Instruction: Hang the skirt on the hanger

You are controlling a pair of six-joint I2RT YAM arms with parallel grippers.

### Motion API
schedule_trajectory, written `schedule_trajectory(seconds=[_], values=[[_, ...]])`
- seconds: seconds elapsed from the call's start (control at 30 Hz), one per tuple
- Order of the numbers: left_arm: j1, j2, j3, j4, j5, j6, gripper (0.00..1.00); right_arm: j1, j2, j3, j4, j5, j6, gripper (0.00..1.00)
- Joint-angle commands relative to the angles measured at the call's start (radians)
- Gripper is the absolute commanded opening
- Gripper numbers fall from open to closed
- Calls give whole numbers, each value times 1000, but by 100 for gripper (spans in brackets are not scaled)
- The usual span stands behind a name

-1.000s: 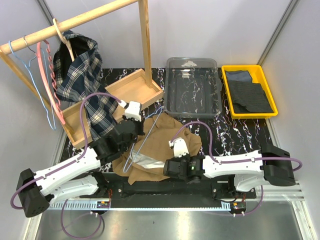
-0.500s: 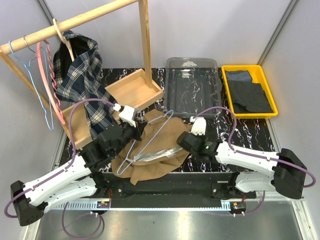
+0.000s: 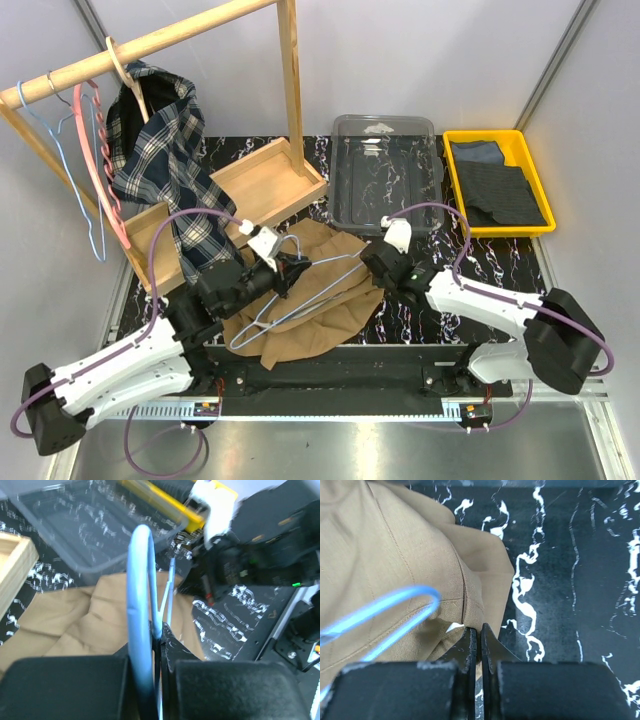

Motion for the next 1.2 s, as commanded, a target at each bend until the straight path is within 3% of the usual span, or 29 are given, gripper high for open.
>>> schedule_trajectory(seconds=[0.0, 0.1, 0.13, 0.23, 0.3, 0.43, 0.6, 0.67, 0.83, 0.93, 1.13, 1.17], values=[[0, -42, -10, 95, 22, -17, 0, -19, 33, 17, 68, -36, 10, 0], [0, -22, -22, 112, -56, -51, 0, -19, 40, 12, 65, -45, 18, 15], [0, -17, -23, 124, -80, -60, 0, -19, 37, 12, 64, -48, 15, 34], [0, 23, -4, 166, -198, -91, 0, -19, -37, -11, 56, -65, -17, 55], [-1, 60, 15, 183, -234, -90, 0, -19, -77, -20, 58, -78, -66, 61], [-16, 115, 81, 189, -350, -89, 0, -16, -180, -34, 64, -146, -146, 61], [-33, 168, 131, 221, -415, -71, 0, 28, -249, -34, 71, -220, -223, 42], [-35, 193, 151, 235, -433, -62, 0, 64, -237, -20, 41, -185, -230, 41], [-41, 253, 208, 243, -441, -42, 0, 165, -200, 21, -56, -28, -180, 59], [-46, 273, 230, 244, -455, -27, 0, 199, -223, 29, -113, 39, -128, 63], [-53, 287, 245, 230, -486, -10, 0, 245, -300, 53, -241, 130, -60, 62], [-53, 287, 244, 229, -486, -10, 0, 257, -303, 55, -240, 124, -74, 59]])
